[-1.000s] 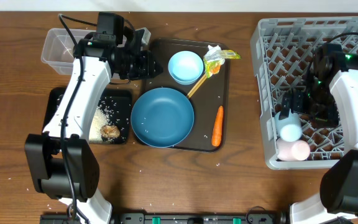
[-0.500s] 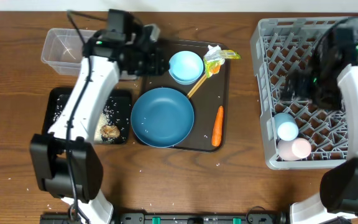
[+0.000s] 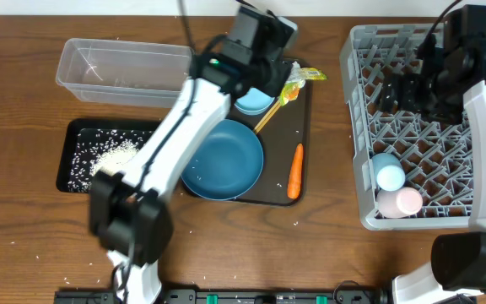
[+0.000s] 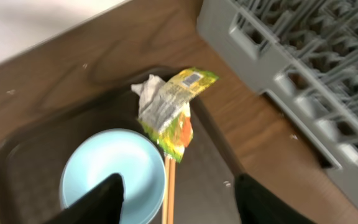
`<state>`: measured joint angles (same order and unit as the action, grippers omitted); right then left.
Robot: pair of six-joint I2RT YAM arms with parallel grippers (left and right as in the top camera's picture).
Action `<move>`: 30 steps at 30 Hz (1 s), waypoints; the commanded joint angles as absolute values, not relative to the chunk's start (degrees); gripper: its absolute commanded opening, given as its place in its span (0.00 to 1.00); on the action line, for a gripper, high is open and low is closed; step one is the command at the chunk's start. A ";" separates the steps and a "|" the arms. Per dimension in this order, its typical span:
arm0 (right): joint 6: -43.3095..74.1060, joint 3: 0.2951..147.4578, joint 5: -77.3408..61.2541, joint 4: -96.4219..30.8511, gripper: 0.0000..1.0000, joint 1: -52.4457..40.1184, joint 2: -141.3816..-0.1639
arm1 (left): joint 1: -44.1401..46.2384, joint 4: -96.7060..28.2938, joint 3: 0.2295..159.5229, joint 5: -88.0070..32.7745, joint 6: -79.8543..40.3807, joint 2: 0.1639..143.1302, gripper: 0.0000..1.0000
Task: Sort waste into correct bins and load items into the dishwasher rack
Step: 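Grasp the snack wrapper on the brown tray with the left gripper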
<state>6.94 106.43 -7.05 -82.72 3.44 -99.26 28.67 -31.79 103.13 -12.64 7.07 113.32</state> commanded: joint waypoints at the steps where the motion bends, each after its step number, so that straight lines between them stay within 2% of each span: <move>1: 6.11 106.96 -7.14 -82.94 0.99 2.85 -98.74 | 29.36 -29.28 103.53 -10.61 10.52 119.48 0.65; 7: 6.11 106.96 -5.93 -83.33 0.99 2.85 -98.74 | 31.31 -23.09 103.53 -10.59 11.75 126.39 0.78; 16: 5.50 106.96 -5.78 -83.20 0.99 2.85 -98.74 | 33.85 -17.82 103.53 -5.26 13.52 132.53 0.88; 27: 5.04 106.96 -4.29 -83.13 0.99 2.87 -98.74 | 33.28 -10.41 103.53 -2.81 14.57 137.12 0.87; 29: 5.06 106.96 -4.29 -83.09 0.99 2.87 -98.74 | 33.21 -10.31 103.53 -2.70 14.57 137.12 0.78; 30: 5.06 106.96 -4.29 -83.05 0.99 2.87 -98.74 | 33.19 -10.39 103.53 -2.70 14.57 137.12 0.69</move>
<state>5.82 106.43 -5.28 -83.09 3.51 -99.26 33.43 -10.39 103.11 -3.88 13.76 136.31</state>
